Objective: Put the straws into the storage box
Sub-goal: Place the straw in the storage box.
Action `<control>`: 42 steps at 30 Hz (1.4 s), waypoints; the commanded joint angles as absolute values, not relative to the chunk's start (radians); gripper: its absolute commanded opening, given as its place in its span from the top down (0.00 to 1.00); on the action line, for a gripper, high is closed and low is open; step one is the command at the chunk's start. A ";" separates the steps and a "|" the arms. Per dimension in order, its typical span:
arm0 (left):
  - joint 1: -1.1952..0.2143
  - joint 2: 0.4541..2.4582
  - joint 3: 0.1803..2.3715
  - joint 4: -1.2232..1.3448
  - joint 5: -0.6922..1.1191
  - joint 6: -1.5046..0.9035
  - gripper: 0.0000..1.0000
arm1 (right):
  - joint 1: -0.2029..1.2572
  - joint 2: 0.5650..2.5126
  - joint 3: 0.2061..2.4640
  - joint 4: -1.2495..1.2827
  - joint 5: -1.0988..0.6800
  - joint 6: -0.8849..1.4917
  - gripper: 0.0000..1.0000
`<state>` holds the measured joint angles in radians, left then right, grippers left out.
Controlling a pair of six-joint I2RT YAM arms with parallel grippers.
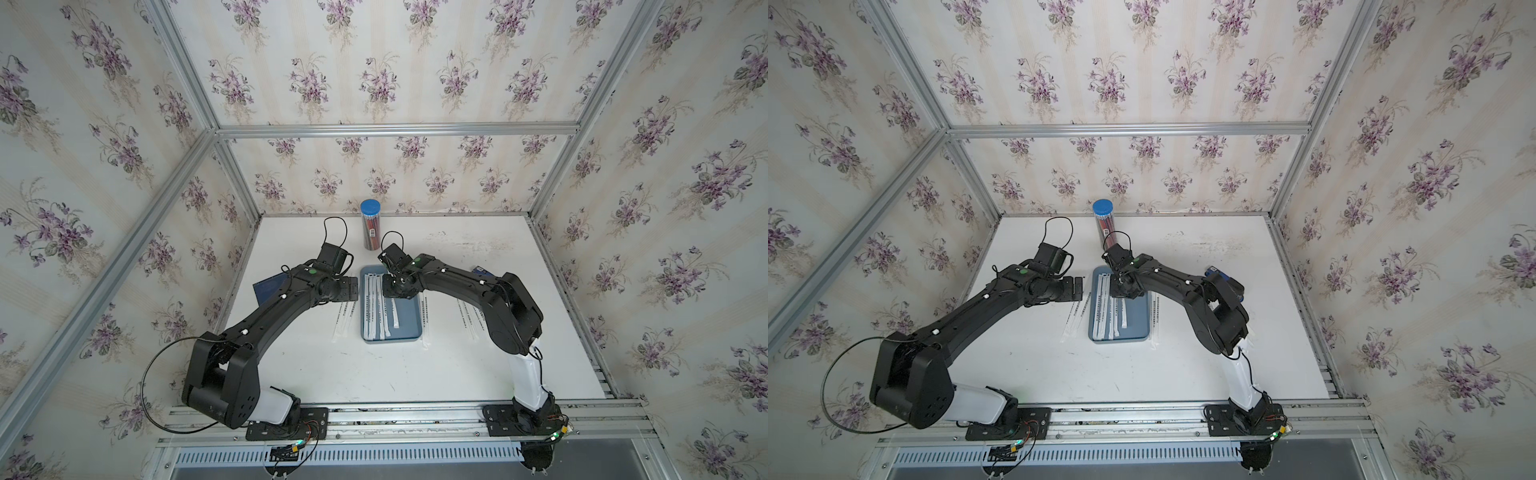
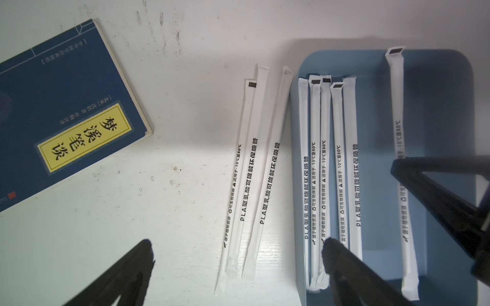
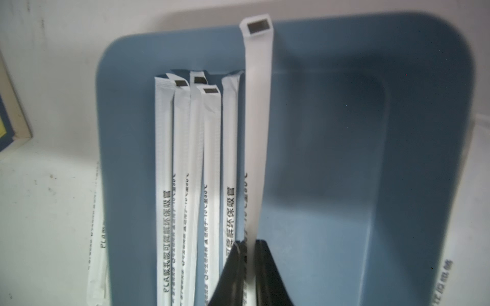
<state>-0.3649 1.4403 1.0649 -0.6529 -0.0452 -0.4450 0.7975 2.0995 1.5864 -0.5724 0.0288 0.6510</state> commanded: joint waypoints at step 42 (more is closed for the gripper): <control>-0.364 1.451 1.079 -0.642 -0.044 -0.449 0.00 | 0.839 2.079 1.570 -0.553 0.074 0.709 0.72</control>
<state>-0.3649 1.4544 1.0698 -0.6464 -0.0444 -0.4454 0.8387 2.1040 1.5661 -0.5129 0.0452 0.7067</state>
